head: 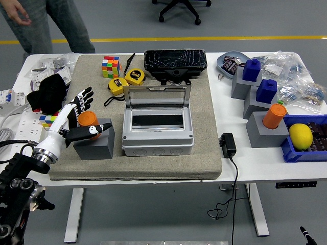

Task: Fetch the battery,place it into the box,close the lid of the box

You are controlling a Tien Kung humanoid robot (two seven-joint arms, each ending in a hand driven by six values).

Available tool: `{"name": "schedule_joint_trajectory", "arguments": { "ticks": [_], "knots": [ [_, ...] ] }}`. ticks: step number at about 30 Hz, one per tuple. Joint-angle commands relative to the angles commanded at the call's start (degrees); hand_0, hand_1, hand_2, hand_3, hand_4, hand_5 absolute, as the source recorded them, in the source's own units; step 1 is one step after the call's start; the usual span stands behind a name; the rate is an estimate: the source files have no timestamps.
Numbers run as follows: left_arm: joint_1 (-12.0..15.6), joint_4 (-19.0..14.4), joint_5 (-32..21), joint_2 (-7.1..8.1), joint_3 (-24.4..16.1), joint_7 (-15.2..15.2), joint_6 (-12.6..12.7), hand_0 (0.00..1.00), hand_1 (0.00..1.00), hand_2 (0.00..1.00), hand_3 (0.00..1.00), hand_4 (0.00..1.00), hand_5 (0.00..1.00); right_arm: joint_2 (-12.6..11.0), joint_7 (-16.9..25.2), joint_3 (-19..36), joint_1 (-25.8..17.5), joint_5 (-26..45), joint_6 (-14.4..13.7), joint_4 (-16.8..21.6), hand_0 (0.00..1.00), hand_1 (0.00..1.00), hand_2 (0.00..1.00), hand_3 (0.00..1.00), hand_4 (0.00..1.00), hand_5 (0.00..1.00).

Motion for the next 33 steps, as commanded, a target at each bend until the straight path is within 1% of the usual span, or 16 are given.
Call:
{"name": "schedule_joint_trajectory", "arguments": {
  "ticks": [1,5,6,7,12,13,18,19,21,24,25,30,31,33],
  "knots": [
    [0.06,0.19,0.08,-0.09,0.13,-0.1,0.33,0.941,0.978,0.955,0.909,0.998,0.002,0.01,0.02,0.09,-0.02,-0.01,0.0,0.0,0.88,0.862,0.817,0.864,0.998,0.998],
    [0.15,0.55,0.02,-0.24,0.4,-0.5,1.28,0.941,0.978,0.955,0.909,0.998,0.002,0.04,0.03,0.28,-0.03,-0.14,-0.01,0.0,0.88,0.862,0.817,0.864,0.998,0.998],
    [0.22,0.57,-0.24,-0.31,0.62,-0.8,1.99,0.941,0.978,0.955,0.909,0.998,0.002,0.05,0.05,0.24,-0.03,-0.09,0.0,0.0,0.88,0.862,0.817,0.864,0.998,0.998],
    [0.26,0.57,-0.55,-0.36,0.78,-1.01,2.44,0.846,0.909,0.861,0.806,0.998,0.002,0.06,0.05,0.3,-0.02,-0.14,-0.01,0.0,0.881,0.861,0.816,0.864,0.998,0.998],
    [0.51,0.78,-3.21,-0.71,1.57,-2.21,4.2,0.846,0.909,0.861,0.806,0.998,0.002,0.04,0.08,0.34,0.01,-0.2,0.0,0.0,0.881,0.861,0.816,0.864,0.998,0.998],
    [0.59,0.83,-3.77,-0.76,1.82,-2.43,4.46,0.777,0.847,0.781,0.755,0.998,0.002,0.04,0.08,0.36,0.02,-0.22,0.0,0.0,0.881,0.86,0.814,0.863,0.998,0.998],
    [0.93,1.16,-5.35,-1.16,2.82,-3.24,5.69,0.777,0.847,0.781,0.755,0.998,0.002,0.03,0.05,0.49,-0.04,-0.43,0.01,0.0,0.881,0.86,0.814,0.863,0.998,0.998],
    [0.94,1.18,-5.46,-1.16,3.1,-3.34,5.88,0.751,0.835,0.769,0.75,0.998,0.002,0.02,0.03,0.53,-0.03,-0.48,0.01,0.0,0.88,0.86,0.814,0.86,0.998,0.998],
    [1.02,1.26,-5.61,-1.19,3.5,-3.5,6.21,0.751,0.835,0.769,0.75,0.998,0.002,0.03,0.03,0.54,-0.03,-0.48,0.01,0.0,0.88,0.86,0.814,0.86,0.998,0.998],
    [1.1,1.49,-6.06,-1.27,3.76,-3.7,6.48,0.751,0.835,0.769,0.75,0.998,0.002,0.03,0.05,0.48,-0.03,-0.44,0.03,0.0,0.88,0.86,0.814,0.86,0.998,0.998],
    [1.11,1.57,-6.25,-1.27,3.84,-3.76,6.55,0.729,0.832,0.788,0.765,0.998,0.002,0.03,0.04,0.51,-0.04,-0.46,0.03,0.0,0.881,0.86,0.813,0.86,0.998,0.998],
    [1.2,1.81,-6.64,-1.3,4.23,-3.91,6.65,0.729,0.832,0.788,0.765,0.998,0.002,-0.01,0.0,0.59,-0.12,-0.61,0.04,0.0,0.881,0.86,0.813,0.86,0.998,0.998],
    [1.23,1.82,-6.67,-1.31,4.3,-3.95,6.72,0.712,0.828,0.784,0.763,0.998,0.002,-0.01,-0.01,0.62,-0.14,-0.64,0.04,0.0,0.881,0.86,0.813,0.858,0.998,0.998],
    [1.27,1.85,-6.71,-1.32,4.44,-4.0,6.87,0.712,0.828,0.784,0.763,0.998,0.002,0.0,0.0,0.61,-0.17,-0.63,0.05,0.0,0.881,0.86,0.813,0.858,0.998,0.998]
  ]
}}
